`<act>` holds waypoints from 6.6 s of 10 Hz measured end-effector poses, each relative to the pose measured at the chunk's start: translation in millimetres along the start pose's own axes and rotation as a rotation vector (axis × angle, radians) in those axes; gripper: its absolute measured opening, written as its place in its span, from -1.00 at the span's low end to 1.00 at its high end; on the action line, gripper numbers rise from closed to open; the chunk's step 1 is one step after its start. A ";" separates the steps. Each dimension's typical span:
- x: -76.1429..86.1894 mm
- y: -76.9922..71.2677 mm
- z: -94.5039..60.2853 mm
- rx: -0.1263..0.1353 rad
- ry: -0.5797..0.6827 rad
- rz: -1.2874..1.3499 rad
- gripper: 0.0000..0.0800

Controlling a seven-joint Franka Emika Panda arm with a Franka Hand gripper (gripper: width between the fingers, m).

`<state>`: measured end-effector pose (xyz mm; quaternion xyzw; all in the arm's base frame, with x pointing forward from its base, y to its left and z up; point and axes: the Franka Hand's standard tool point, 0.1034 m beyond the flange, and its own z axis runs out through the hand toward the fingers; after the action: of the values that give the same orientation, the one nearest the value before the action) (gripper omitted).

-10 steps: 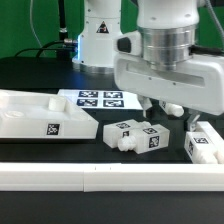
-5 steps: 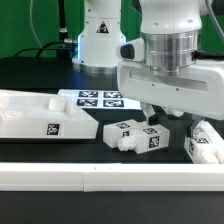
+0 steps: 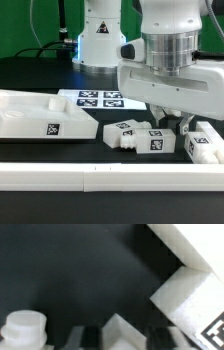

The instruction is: Assemble one leg

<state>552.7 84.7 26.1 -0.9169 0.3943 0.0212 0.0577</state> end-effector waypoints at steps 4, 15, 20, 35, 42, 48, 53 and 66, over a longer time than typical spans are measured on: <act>0.0 0.0 0.0 0.000 0.000 0.000 -0.99; 11.9 4.2 -8.6 0.000 -0.034 0.370 0.59; 24.5 5.5 2.4 0.016 -0.024 0.482 0.62; -10.8 9.5 -56.2 -0.008 -0.109 0.684 -0.29; -38.0 37.0 -53.8 -0.124 -0.169 0.991 -0.28; -45.4 41.7 -45.8 -0.107 -0.147 1.114 -0.28; -84.2 95.2 -12.0 -0.173 -0.112 1.234 -0.28; -87.9 103.7 -11.4 -0.220 -0.131 1.170 0.62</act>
Offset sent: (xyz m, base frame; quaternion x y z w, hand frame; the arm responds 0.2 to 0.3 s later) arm 0.0000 0.0000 0.0000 0.0000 0.0000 0.0000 1.0000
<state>417.0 75.9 35.6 -0.5449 0.8248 0.1467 -0.0346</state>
